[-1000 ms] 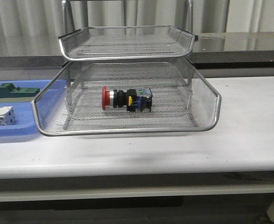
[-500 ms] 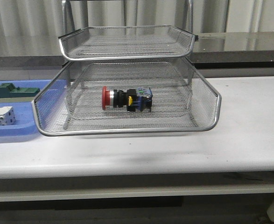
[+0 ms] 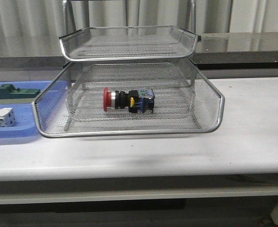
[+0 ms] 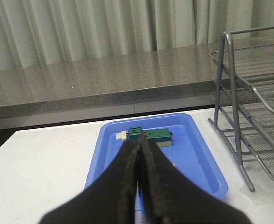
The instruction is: Place button on rack with both arms
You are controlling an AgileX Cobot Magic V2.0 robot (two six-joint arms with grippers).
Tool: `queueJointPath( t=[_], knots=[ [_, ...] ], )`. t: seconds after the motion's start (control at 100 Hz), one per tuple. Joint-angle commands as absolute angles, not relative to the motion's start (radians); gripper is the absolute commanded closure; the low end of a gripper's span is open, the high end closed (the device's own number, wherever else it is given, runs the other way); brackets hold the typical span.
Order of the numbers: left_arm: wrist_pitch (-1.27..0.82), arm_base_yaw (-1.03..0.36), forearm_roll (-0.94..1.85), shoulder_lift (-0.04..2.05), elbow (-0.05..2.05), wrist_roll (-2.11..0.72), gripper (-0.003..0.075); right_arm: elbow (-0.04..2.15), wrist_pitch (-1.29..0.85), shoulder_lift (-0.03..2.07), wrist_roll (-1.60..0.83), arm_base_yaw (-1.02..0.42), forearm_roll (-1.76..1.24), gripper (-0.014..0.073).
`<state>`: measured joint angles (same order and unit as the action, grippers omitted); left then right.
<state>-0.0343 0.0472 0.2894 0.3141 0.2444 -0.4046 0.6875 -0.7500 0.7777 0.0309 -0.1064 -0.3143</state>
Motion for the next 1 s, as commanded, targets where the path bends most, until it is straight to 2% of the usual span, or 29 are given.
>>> queueJointPath(
  t=[0.0,0.63,0.99],
  knots=[
    [0.046,0.049,0.300,0.321,0.270,-0.396,0.0716,0.721,-0.693,0.843,-0.023,-0.120,-0.386,0.0662],
    [0.046,0.049,0.300,0.321,0.270,-0.396,0.0716,0.810,-0.613,1.286,-0.135,-0.480,-0.407,0.0660],
    [0.046,0.049,0.300,0.321,0.270,-0.396,0.0716,0.913,-0.545,1.478,-0.166,-0.632,-0.284,0.0660]
  ],
)
